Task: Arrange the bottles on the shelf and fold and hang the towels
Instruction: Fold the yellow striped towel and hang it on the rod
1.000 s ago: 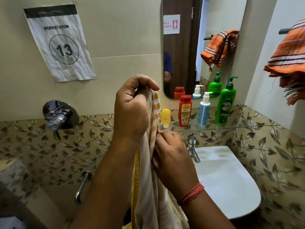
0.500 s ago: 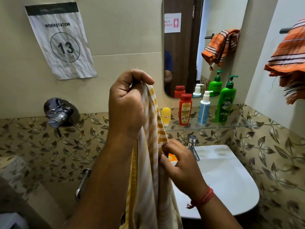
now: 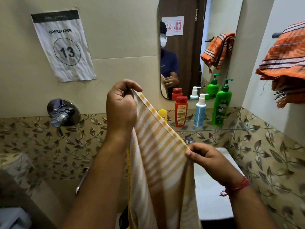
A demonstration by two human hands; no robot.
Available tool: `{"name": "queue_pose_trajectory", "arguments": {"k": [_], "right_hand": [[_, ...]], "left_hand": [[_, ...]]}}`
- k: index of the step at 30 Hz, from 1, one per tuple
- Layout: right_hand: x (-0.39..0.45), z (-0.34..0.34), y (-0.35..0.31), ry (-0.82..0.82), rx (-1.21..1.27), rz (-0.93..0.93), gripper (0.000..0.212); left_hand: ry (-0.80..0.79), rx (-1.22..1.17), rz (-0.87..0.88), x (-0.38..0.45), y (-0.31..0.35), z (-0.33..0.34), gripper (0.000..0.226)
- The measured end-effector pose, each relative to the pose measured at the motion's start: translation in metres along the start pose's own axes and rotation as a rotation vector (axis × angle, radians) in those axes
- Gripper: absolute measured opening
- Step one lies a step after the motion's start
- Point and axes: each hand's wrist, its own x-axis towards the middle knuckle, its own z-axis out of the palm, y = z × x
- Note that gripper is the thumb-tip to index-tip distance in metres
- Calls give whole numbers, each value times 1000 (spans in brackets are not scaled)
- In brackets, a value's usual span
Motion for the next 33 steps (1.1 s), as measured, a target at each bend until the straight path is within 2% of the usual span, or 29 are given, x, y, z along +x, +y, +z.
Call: {"name": "queue_pose_trajectory", "arguments": {"k": [3, 5, 7, 10, 12, 14, 16, 19, 23, 25, 28, 30, 33], "right_hand": [[-3, -13, -13, 215, -50, -124, 18], [-3, -13, -28, 299, -235, -224, 19], [-1, -10, -44, 283, -483, -312, 19], [4, -10, -60, 190, -574, -341, 14], [6, -19, -67, 128, -525, -346, 11], [8, -31, -73, 79, -523, -358, 18], [8, -42, -73, 58, -518, -352, 18], [3, -61, -66, 110, -423, -308, 18], [-2, -84, -58, -61, -270, -173, 21], [-8, -91, -51, -160, -76, -70, 17], [-19, -105, -33, -246, 135, 61, 38], [-26, -113, -23, -284, 182, 132, 46], [-29, -121, -8, -359, 68, 172, 34]], "left_hand": [[-83, 82, 22, -10, -1, 9, 44], [-161, 135, 74, -17, 1, 16, 42], [-283, 196, 123, -29, 4, 27, 38], [-624, 174, 170, -53, 11, 43, 23], [-886, 97, 93, -64, 14, 54, 37], [-1005, 96, 9, -68, 15, 63, 44], [-998, 141, -11, -67, 16, 70, 40], [-956, 252, -24, -72, 20, 79, 24], [-808, 178, 42, -84, 22, 93, 7], [-710, 137, 87, -85, 22, 98, 9], [-554, 128, 65, -83, 28, 104, 17], [-404, 138, 45, -78, 30, 105, 15], [-196, 172, 65, -68, 28, 103, 12]]}}
